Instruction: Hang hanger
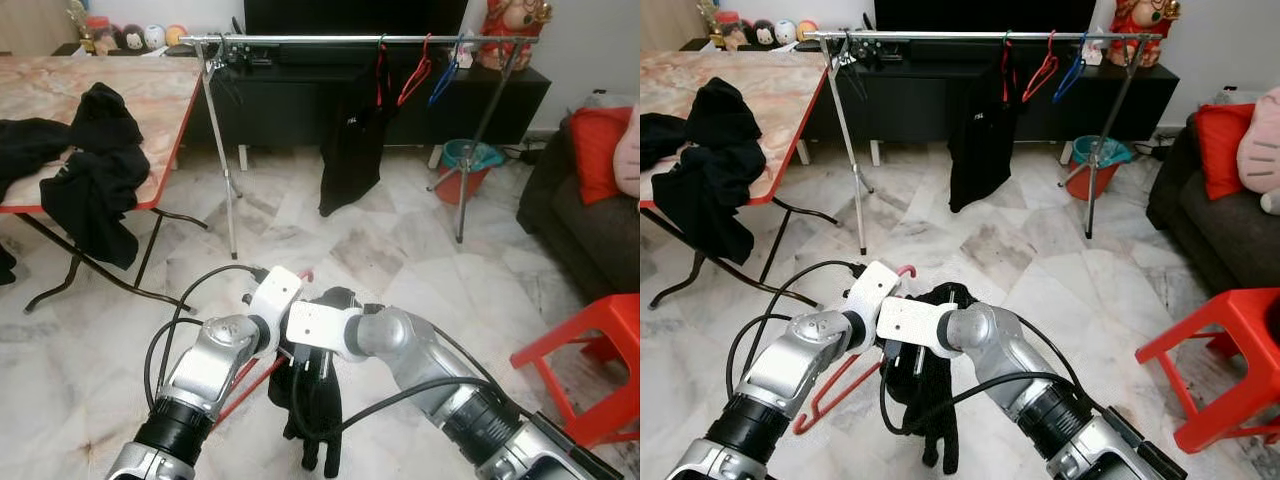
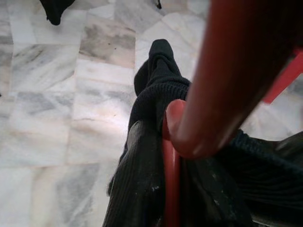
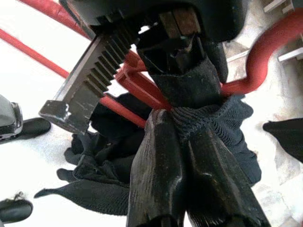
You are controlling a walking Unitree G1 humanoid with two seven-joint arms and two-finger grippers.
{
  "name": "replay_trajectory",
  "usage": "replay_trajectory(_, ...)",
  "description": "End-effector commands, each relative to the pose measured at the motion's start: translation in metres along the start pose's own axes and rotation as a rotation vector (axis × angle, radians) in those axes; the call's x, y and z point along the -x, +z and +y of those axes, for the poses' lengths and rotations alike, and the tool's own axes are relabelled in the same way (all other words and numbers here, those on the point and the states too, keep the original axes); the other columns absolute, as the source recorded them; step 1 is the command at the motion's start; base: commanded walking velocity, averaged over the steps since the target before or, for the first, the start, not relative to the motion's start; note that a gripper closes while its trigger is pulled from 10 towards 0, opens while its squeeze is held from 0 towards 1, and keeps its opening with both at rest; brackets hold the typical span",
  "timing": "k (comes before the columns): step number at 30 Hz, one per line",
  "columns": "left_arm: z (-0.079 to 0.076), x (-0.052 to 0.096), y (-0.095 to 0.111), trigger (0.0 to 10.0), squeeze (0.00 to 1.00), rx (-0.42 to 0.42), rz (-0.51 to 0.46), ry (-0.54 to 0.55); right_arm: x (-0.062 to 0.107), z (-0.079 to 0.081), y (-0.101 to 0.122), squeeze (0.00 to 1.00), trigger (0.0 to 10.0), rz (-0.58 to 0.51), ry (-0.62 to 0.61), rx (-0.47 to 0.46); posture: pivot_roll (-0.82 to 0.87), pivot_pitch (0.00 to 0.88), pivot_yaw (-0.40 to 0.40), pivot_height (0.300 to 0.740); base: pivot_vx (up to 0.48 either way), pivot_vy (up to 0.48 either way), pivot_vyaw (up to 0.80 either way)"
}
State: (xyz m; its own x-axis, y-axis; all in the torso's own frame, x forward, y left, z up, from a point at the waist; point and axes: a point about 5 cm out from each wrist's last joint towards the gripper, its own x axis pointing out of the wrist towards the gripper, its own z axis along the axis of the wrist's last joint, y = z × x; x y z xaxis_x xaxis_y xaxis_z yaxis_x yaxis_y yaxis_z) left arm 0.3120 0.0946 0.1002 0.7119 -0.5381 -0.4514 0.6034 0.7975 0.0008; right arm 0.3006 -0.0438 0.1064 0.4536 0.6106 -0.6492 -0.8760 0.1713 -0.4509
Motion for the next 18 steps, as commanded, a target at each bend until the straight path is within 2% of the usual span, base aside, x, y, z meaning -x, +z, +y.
replay_trajectory(1,-0.015,-0.002,0.017,10.0,0.0,0.035,-0.098,-0.084,0.003,0.004,0.03,0.0,10.0,-0.157,0.038,0.056,0.11,0.0,-0.061,0.732,0.0,0.0,0.0)
replay_trajectory(3,-0.016,-0.002,0.018,10.0,0.0,0.056,-0.118,-0.103,0.006,0.0,0.027,0.0,10.0,-0.156,0.02,0.044,0.11,0.0,-0.06,0.732,0.0,0.0,0.0)
replay_trajectory(4,-0.021,0.001,0.02,10.0,0.0,0.08,-0.162,-0.173,0.013,-0.012,0.019,0.0,10.0,-0.146,-0.023,0.019,0.1,0.0,-0.06,0.732,0.0,0.0,0.0)
replay_trajectory(6,-0.023,0.003,0.02,10.0,0.0,0.082,-0.174,-0.2,0.016,-0.016,0.016,0.0,10.0,-0.143,-0.035,0.013,0.1,0.0,-0.06,0.732,0.0,0.0,0.0)
replay_trajectory(7,-0.029,0.007,0.021,10.0,0.0,0.091,-0.199,-0.27,0.023,-0.025,0.01,0.0,10.0,-0.155,-0.064,-0.01,0.1,0.0,-0.059,0.732,0.0,0.0,0.0)
replay_trajectory(9,-0.031,0.009,0.021,10.0,0.0,0.097,-0.209,-0.301,0.027,-0.029,0.009,0.0,10.0,-0.172,-0.08,-0.023,0.1,0.0,-0.058,0.732,0.0,0.0,0.0)
replay_trajectory(11,-0.033,0.011,0.022,10.0,0.0,0.102,-0.216,-0.325,0.031,-0.032,0.008,0.0,10.0,-0.193,-0.09,-0.04,0.1,0.0,-0.058,0.732,0.0,0.0,0.0)
replay_trajectory(13,-0.034,0.013,0.02,10.0,0.0,0.092,-0.208,-0.346,0.044,-0.039,0.003,0.0,10.0,-0.252,-0.109,-0.091,0.1,0.0,-0.056,0.732,0.0,0.0,0.0)
replay_trajectory(18,-0.031,0.014,0.019,10.0,0.0,0.11,-0.222,-0.338,0.06,-0.046,-0.017,0.0,10.0,-0.246,-0.151,-0.147,0.1,0.0,-0.052,0.732,0.0,0.0,0.0)
